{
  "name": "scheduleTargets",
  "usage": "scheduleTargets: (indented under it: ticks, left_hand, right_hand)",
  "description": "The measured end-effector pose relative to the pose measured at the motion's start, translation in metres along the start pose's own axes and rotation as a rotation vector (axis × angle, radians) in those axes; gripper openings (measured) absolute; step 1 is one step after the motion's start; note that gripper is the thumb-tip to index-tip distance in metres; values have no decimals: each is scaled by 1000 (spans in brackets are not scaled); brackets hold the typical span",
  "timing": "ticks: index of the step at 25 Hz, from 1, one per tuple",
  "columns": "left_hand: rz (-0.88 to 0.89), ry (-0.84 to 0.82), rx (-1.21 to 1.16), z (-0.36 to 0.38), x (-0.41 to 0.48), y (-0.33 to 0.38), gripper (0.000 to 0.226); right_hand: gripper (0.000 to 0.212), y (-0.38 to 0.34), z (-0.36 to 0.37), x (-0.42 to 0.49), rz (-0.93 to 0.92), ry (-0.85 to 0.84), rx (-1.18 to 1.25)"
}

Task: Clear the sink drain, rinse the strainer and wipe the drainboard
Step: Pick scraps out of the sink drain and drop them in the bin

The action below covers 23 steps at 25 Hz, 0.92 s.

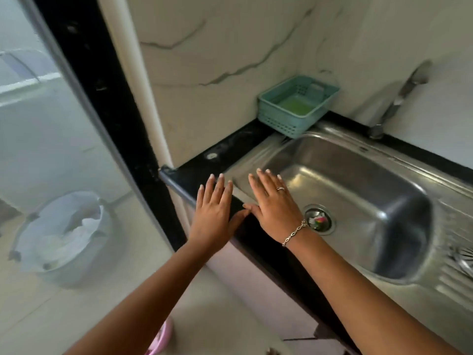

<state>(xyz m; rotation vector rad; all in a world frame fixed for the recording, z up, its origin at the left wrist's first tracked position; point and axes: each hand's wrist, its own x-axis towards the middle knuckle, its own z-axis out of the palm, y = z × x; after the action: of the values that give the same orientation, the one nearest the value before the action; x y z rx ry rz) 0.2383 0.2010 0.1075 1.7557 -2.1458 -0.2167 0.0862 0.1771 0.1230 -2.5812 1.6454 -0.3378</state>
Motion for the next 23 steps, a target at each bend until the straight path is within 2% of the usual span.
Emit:
scheduleTargets:
  ticks: [5, 10, 17, 23]
  left_hand:
    - [198, -27, -36, 29, 47, 70, 65]
    - [350, -219, 80, 65, 92, 118, 52]
    - [646, -426, 254, 115, 151, 143, 28]
    - [984, -593, 535, 182, 202, 153, 23]
  right_hand:
    - [59, 94, -15, -34, 185, -12, -51]
    - [54, 166, -21, -61, 330, -77, -72]
    - [52, 212, -18, -74, 454, -145, -11]
    - [51, 230, -11, -76, 527, -170, -17]
